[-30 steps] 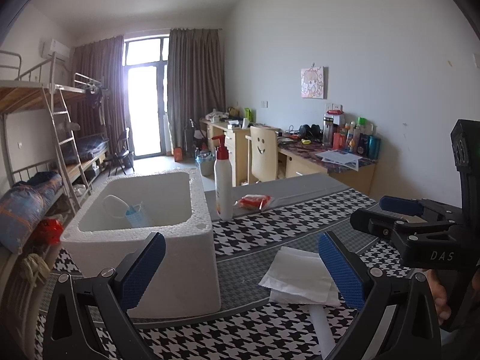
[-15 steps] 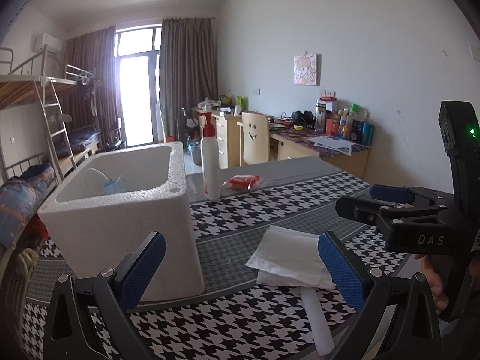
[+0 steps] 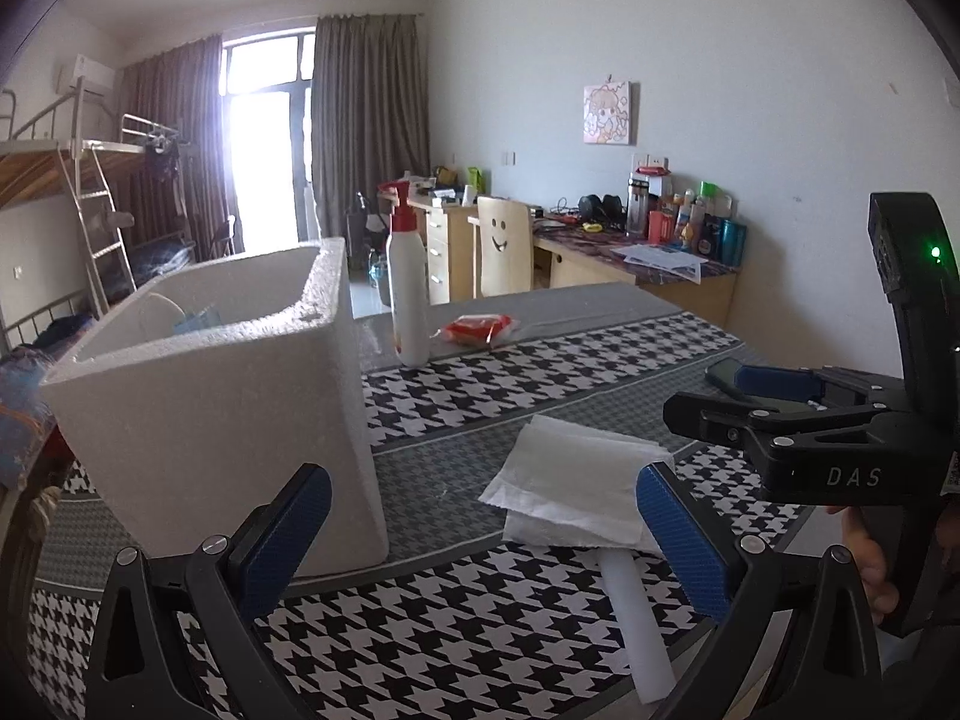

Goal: Organize soft objects
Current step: 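Move both tools down toward the white tissue and white foam stick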

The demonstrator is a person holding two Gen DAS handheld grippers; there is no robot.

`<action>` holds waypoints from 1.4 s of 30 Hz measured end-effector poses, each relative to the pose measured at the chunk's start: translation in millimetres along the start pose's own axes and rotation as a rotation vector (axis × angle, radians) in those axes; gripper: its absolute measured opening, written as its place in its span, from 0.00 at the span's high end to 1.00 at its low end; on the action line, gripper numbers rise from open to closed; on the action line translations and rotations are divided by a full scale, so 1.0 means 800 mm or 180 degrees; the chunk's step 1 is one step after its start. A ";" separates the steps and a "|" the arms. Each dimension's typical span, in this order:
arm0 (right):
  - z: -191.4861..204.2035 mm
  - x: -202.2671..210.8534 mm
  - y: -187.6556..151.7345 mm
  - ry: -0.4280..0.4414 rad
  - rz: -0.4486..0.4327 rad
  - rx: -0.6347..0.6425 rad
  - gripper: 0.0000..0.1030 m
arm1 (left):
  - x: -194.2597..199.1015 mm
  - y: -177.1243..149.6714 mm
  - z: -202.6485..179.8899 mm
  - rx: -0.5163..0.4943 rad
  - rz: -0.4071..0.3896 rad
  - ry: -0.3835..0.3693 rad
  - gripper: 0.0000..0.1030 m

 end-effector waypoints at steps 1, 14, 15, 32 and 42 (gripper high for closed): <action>-0.001 -0.001 -0.001 -0.0001 0.0015 0.0001 0.12 | -0.002 -0.002 -0.001 -0.0001 0.0022 -0.0010 0.01; -0.009 -0.025 -0.033 -0.0008 0.0267 0.0046 0.12 | -0.017 -0.027 0.001 0.0047 0.0189 0.0051 0.01; -0.008 -0.027 -0.035 0.0004 0.0285 0.0052 0.12 | -0.018 -0.028 0.001 0.0053 0.0197 0.0050 0.01; -0.006 -0.068 -0.056 0.0020 0.0576 0.0065 0.12 | -0.031 -0.050 -0.012 0.0038 0.0421 -0.0057 0.01; -0.016 -0.081 -0.066 -0.0068 0.0706 0.0134 0.24 | -0.036 -0.064 -0.013 0.0019 0.0543 -0.0047 0.01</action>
Point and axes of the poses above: each gripper's, at about its wrist camera, not at the fingertips, and x roughly against the way its jaws point, z to its left, y to its top, the point moved 10 cm from there along -x, roughly the way its jaws point, and after that the axes turned 6 degrees about -z, right-handed, at the moved point
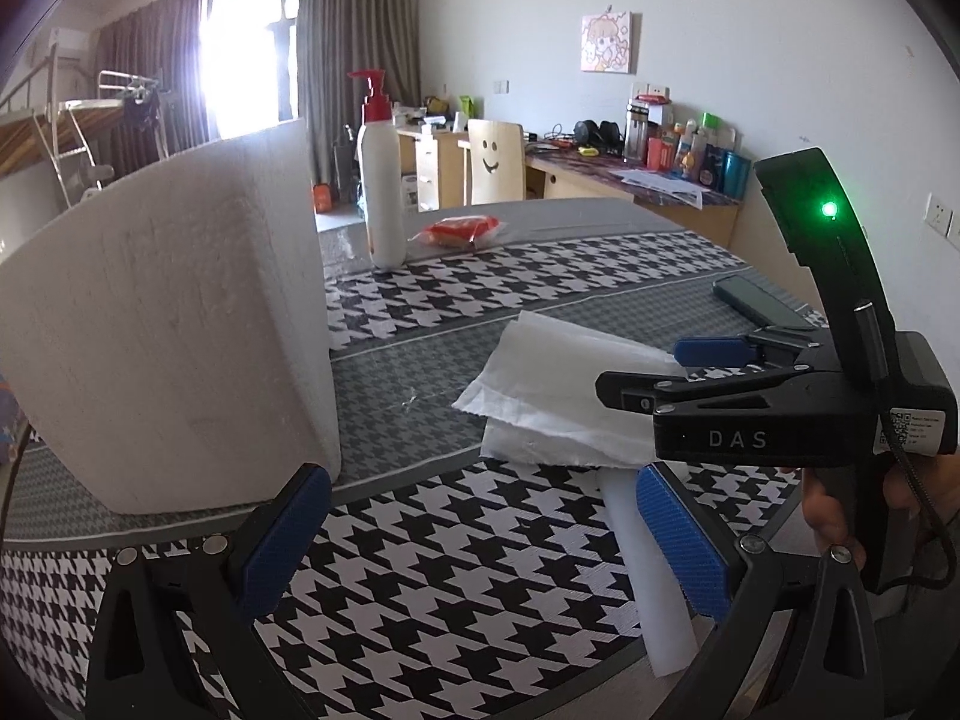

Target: Organize soft objects

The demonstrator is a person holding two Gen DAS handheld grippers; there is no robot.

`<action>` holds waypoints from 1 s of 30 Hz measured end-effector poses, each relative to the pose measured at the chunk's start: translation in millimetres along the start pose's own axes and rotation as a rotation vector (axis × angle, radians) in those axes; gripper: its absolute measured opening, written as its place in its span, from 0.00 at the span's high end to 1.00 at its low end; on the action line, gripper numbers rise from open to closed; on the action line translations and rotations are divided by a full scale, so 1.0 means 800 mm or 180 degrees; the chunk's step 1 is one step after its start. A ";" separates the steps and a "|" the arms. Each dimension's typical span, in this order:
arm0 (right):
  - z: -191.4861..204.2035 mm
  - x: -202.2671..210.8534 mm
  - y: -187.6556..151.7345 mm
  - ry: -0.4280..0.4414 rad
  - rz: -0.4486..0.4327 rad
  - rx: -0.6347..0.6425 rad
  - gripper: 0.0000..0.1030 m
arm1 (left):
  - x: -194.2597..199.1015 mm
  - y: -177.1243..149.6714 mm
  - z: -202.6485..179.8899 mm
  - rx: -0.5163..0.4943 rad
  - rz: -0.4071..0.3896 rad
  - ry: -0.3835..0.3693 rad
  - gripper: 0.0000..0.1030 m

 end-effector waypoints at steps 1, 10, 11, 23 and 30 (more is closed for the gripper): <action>-0.001 -0.002 -0.001 -0.0016 0.0022 0.0024 0.25 | 0.000 0.000 0.000 0.0005 0.0006 0.0003 0.01; -0.001 -0.020 -0.006 -0.0095 0.0156 0.0155 0.36 | -0.001 -0.004 -0.001 0.0013 0.0032 -0.0019 0.01; -0.001 -0.022 -0.009 -0.0101 0.0186 0.0163 0.37 | -0.002 -0.004 -0.002 0.0014 0.0027 -0.0011 0.01; -0.005 -0.028 -0.012 -0.0239 0.0216 0.0297 0.76 | -0.006 -0.004 0.003 0.0037 0.0051 0.0005 0.01; -0.022 -0.021 -0.015 -0.0290 0.0214 0.0163 0.93 | -0.007 -0.007 -0.007 -0.0004 0.0079 -0.0085 0.01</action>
Point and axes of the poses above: each gripper's, at about its wrist camera, not at the fingertips, and x roughly against the way its jaws point, z to its left, y to its top, the point moved 10 cm from there along -x, roughly the way its jaws point, and after that the axes turned 6 degrees about -z, right-handed, at the moved point
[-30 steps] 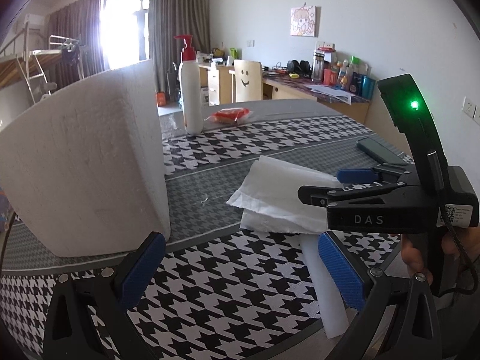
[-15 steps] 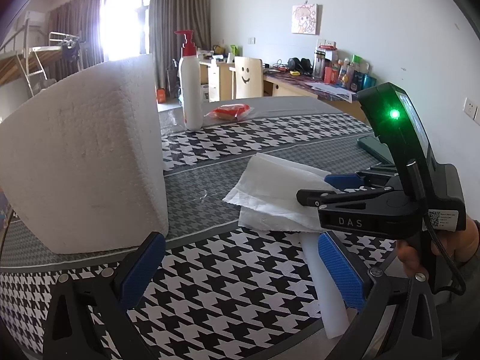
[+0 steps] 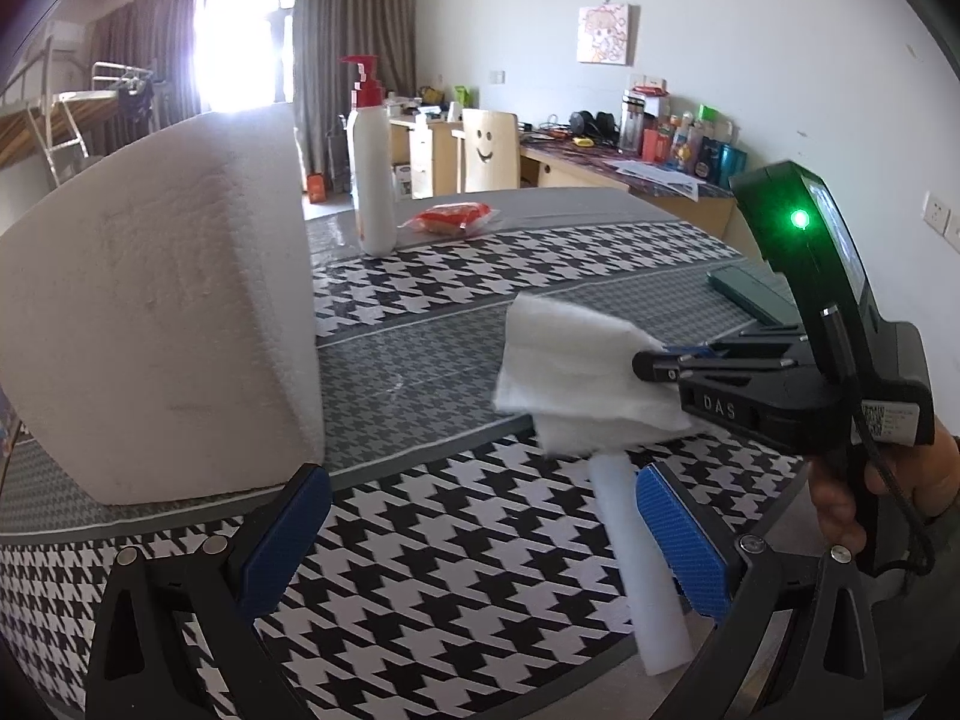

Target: Organize soft objects

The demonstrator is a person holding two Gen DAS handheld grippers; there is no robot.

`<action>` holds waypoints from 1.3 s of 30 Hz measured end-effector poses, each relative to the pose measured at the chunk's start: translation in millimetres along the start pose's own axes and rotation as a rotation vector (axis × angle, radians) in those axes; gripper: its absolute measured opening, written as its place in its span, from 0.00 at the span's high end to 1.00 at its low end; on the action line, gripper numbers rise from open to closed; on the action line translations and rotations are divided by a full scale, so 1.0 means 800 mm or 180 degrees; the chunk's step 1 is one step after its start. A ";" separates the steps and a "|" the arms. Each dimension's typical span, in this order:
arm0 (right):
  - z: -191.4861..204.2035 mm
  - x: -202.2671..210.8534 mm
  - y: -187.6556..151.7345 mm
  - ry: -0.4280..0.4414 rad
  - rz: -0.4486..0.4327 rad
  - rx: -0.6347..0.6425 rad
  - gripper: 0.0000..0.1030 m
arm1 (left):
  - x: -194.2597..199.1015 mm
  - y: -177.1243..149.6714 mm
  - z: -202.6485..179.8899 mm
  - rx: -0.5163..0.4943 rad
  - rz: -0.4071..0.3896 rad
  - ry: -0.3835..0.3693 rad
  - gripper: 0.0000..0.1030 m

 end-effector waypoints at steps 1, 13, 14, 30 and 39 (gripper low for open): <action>-0.004 0.001 -0.001 -0.0023 -0.0005 -0.0028 0.94 | 0.000 -0.001 -0.002 -0.0012 0.0006 -0.0013 0.01; -0.028 0.029 -0.006 -0.0124 -0.0116 -0.0189 0.94 | -0.002 -0.015 -0.032 -0.0156 0.0085 -0.0161 0.01; -0.030 0.030 -0.008 -0.0132 -0.0108 -0.0205 0.94 | -0.003 -0.016 -0.034 -0.0165 0.0092 -0.0169 0.01; -0.038 0.045 -0.033 -0.0133 -0.0008 -0.0203 0.76 | -0.017 -0.035 -0.059 -0.0284 0.0279 -0.0271 0.30; -0.040 0.059 -0.028 -0.0091 -0.0146 -0.0212 0.52 | -0.018 -0.043 -0.065 -0.0327 0.0337 -0.0282 0.45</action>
Point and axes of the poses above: each gripper's, at about its wrist camera, not at the fingertips, and x roughly against the way its jaws point, z to its left, y to its top, the point moved 10 cm from there along -x, roughly the way its jaws point, and after that the axes turned 6 degrees about -z, right-handed, at the moved point
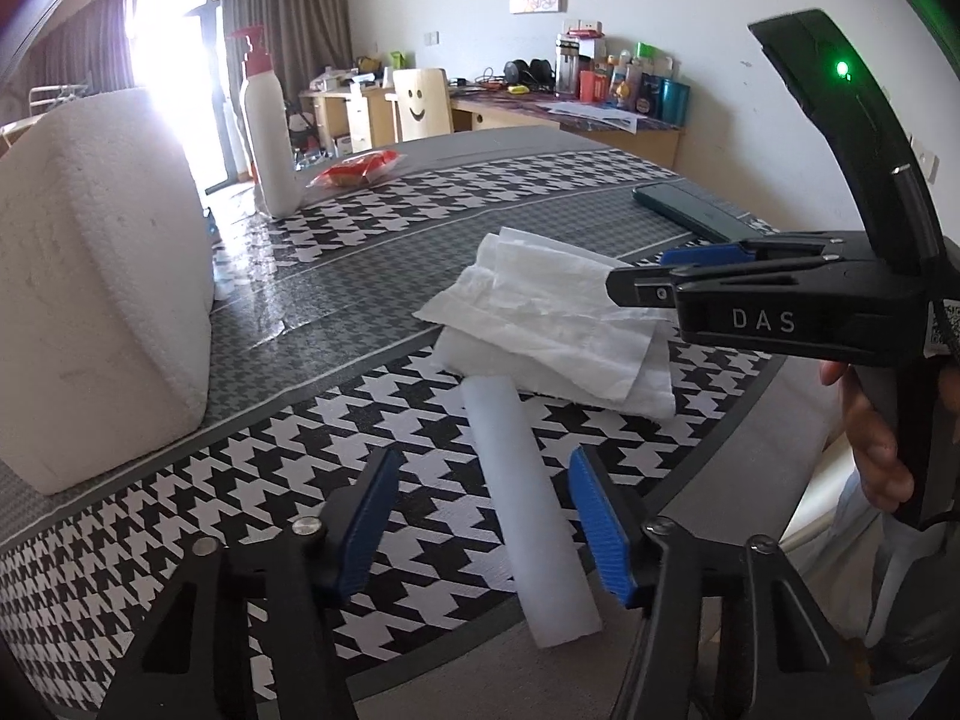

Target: Organize soft objects

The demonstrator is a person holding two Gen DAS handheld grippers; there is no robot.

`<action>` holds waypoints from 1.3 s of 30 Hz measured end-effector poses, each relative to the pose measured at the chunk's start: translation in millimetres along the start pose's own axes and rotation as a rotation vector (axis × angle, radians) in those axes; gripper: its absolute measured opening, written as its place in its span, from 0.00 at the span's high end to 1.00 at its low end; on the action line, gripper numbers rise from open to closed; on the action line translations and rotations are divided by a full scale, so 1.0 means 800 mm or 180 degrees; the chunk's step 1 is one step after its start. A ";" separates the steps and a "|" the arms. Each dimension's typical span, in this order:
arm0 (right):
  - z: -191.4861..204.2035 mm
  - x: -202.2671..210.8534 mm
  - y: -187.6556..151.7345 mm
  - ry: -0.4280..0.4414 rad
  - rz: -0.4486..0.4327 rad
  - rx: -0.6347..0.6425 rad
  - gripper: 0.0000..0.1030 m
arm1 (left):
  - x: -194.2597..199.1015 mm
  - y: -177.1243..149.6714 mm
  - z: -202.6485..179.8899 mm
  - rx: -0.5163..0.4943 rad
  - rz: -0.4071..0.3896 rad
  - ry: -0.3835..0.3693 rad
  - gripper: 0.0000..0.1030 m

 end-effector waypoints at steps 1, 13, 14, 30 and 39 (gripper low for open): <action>0.000 0.001 0.000 0.0011 -0.0010 0.0002 0.52 | 0.000 -0.001 -0.001 0.0001 0.0003 -0.0005 0.50; 0.019 0.000 -0.002 0.0178 -0.0003 0.0077 0.52 | -0.003 -0.010 -0.018 -0.0085 0.0083 -0.0009 0.74; 0.021 0.000 -0.003 0.0187 -0.0005 0.0094 0.52 | -0.003 -0.010 -0.020 -0.0096 0.0077 0.0001 0.75; 0.041 -0.011 -0.007 0.0286 0.0068 0.0250 0.36 | 0.016 0.000 -0.003 0.0087 -0.0105 -0.0076 0.82; 0.045 -0.027 -0.010 0.0206 0.0154 0.0354 0.36 | 0.029 0.004 0.019 0.0216 -0.0183 -0.0015 0.82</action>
Point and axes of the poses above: each gripper's, at about its wrist camera, not at the fingertips, and x roughly against the way its jaws point, z to its left, y to its top, the point moved 10 cm from there along -x, roughly the way its jaws point, and after that the axes turned 6 degrees about -z, right-handed, at the moved point
